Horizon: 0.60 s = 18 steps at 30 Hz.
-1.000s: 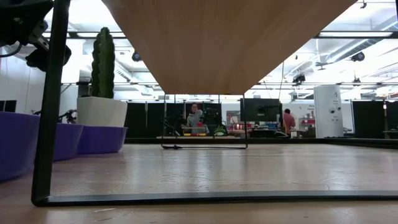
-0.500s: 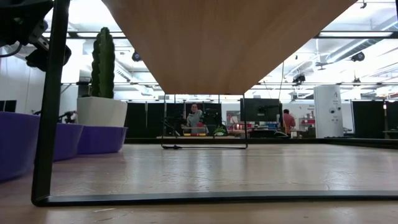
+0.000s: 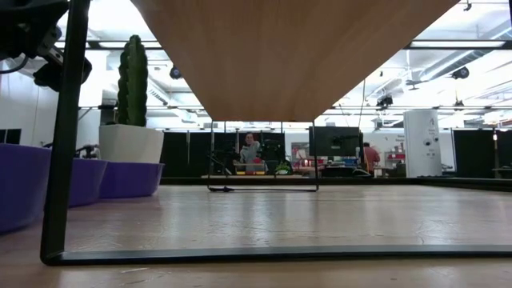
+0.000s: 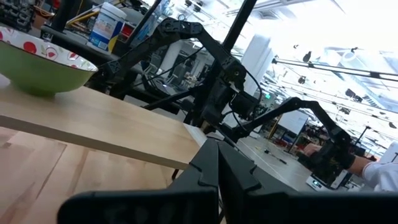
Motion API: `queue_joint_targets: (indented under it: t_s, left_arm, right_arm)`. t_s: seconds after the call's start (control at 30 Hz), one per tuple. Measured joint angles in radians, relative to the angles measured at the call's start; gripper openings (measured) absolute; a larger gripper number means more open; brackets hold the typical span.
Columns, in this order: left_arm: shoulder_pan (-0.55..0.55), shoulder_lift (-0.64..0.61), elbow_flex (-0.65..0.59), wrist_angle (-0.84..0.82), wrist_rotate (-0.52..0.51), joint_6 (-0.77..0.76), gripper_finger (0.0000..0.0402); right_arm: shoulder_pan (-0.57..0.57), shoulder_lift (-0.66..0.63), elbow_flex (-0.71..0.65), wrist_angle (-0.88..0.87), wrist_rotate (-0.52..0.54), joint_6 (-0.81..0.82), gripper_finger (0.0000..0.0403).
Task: Pick & Place Mini bowls
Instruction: Stack the right white patterned bowl on top of the white patterned bowl on the shelf
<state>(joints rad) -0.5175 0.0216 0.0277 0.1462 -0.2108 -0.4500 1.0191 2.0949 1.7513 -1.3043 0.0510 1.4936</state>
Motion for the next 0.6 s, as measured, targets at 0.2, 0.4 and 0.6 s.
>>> queue_joint_targets:
  t_s: [0.2,0.4,0.6]
  left_arm:
    - [0.000,0.000,0.000,-0.006,0.000,0.002,0.0000]
    - [0.000,0.000,0.000,-0.006,0.000,0.002,0.0000]
    - [0.000,0.000,0.000,-0.006,0.000,0.002,0.0000]
  right_arm:
    - [0.006,0.000,-0.007,-0.001,0.001,0.010,0.0114]
    - [0.016,0.000,-0.035,-0.002,0.000,0.042,0.0114]
    - [0.018,0.001,-0.073,-0.001,0.000,0.051,0.0114]
